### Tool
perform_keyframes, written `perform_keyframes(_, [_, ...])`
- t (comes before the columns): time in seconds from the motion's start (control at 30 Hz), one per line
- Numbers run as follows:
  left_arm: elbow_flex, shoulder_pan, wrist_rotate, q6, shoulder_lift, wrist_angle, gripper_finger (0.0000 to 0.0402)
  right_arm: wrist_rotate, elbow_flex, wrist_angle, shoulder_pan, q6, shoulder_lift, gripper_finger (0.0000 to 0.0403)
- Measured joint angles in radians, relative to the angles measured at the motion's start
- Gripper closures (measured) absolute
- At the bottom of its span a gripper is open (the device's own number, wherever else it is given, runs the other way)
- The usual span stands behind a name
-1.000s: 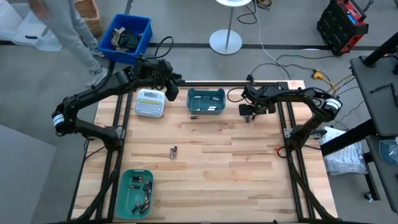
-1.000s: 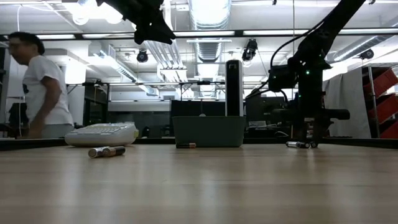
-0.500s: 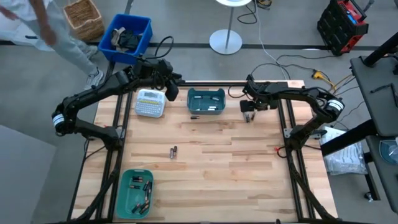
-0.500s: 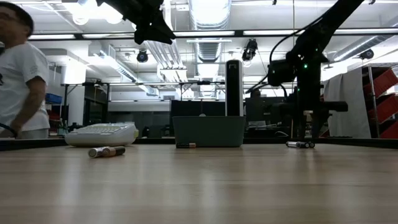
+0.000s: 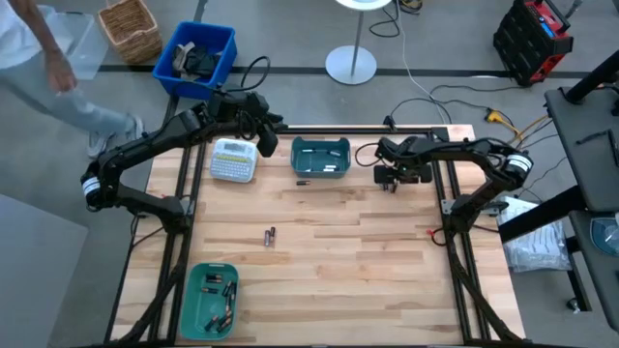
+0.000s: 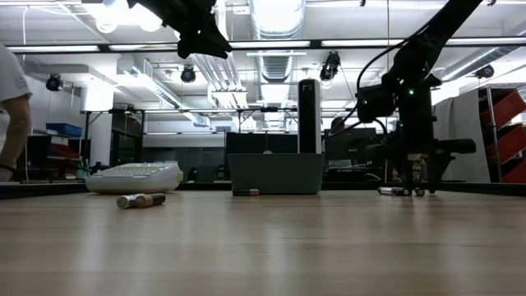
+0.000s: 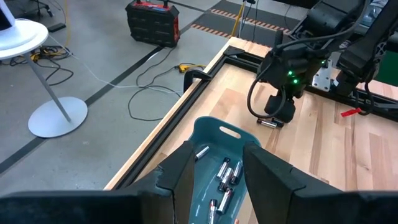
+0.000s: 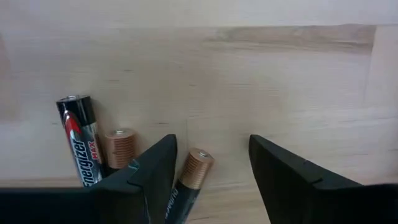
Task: Sort batteries
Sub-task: Put the brown battery into the green bin
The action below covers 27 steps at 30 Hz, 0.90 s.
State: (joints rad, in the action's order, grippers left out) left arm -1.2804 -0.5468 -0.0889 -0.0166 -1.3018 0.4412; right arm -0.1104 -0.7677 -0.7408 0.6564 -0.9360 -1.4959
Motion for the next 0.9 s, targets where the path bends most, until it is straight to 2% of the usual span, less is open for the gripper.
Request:
perform_keyframes(0.4, [0.0,0.0,0.0,0.0,0.0,0.0,0.0285,-0.065,-0.029,0.013,0.015,0.054,0.049,0.0224])
perform_keyframes(0.57, [0.0,0.0,0.0,-0.004,0.0,0.0,0.0285,0.009,-0.029,-0.027,-0.022,-0.013,0.087,0.0232])
perform_keyframes(0.7, [0.0,0.0,0.0,-0.012,0.0,0.0,0.0285,0.005,-0.028,-0.099,-0.077,-0.059,0.088,0.0234])
perform_keyframes(0.9, [0.0,0.0,0.0,-0.014,0.0,0.0,0.0285,-0.026,0.001,-0.084,-0.107,-0.103,0.086,0.0225])
